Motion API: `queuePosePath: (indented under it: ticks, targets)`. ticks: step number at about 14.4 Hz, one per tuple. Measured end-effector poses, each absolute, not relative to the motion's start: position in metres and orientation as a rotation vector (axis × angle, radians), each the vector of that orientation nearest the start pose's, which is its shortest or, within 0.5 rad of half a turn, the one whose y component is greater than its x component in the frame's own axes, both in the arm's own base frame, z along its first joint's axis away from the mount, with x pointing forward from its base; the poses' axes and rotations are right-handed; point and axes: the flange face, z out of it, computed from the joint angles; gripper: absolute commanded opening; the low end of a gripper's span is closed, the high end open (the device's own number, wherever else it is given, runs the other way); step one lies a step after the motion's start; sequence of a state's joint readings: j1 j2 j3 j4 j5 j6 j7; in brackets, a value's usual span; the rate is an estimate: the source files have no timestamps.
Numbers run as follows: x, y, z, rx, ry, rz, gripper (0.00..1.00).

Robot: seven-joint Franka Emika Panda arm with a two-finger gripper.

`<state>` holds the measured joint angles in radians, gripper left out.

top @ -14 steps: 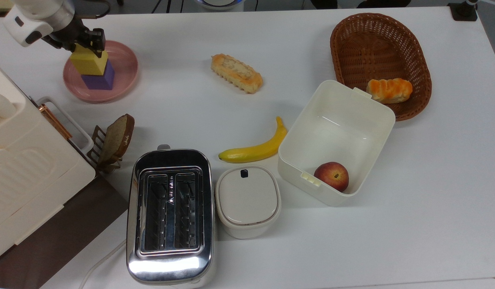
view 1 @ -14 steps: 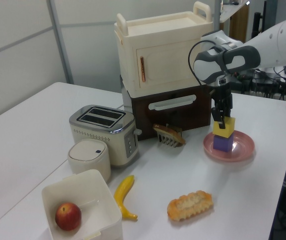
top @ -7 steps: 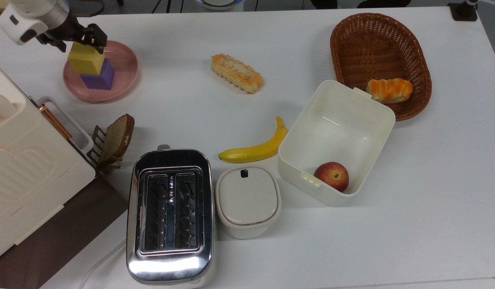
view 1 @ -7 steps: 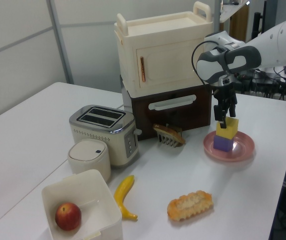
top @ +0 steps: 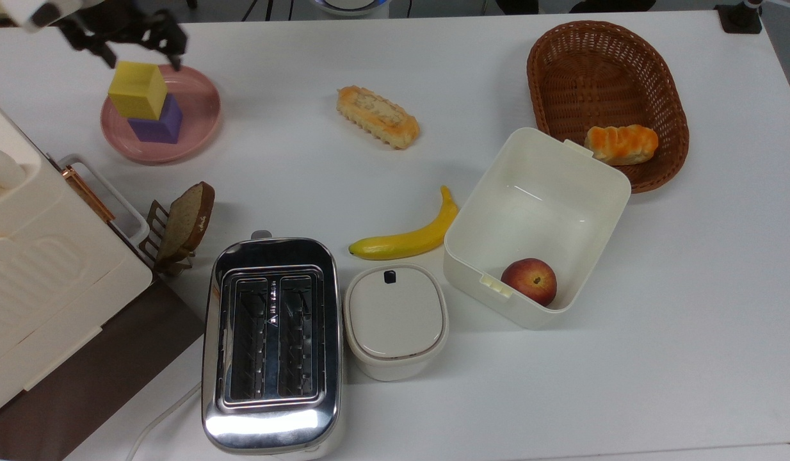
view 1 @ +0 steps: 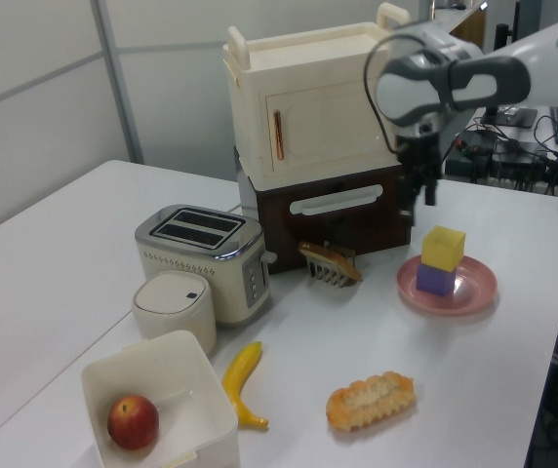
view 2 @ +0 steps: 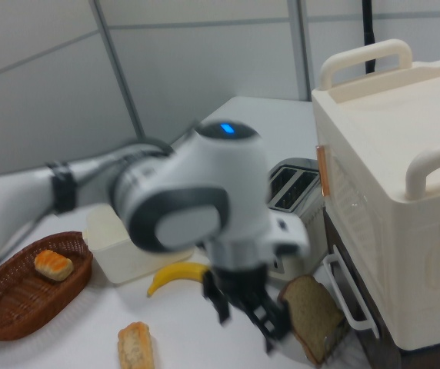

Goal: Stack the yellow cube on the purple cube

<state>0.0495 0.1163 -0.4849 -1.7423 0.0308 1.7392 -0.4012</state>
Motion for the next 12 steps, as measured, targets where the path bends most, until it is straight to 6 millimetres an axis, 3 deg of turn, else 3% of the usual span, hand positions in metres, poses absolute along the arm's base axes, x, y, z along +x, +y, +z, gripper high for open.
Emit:
queuePosePath:
  ticks: [4, 6, 7, 10, 12]
  targets:
    - [0.551, -0.131, 0.552, -3.100, -0.015, 0.127, 1.00]
    - [0.557, -0.072, 0.569, -3.102, -0.060, 0.118, 1.00]
    - [0.559, -0.052, 0.572, -3.104, -0.061, 0.114, 1.00]
    - [0.562, -0.015, 0.574, -3.106, -0.088, 0.111, 1.00]
    - [0.562, -0.005, 0.574, -3.109, -0.036, 0.112, 1.00]
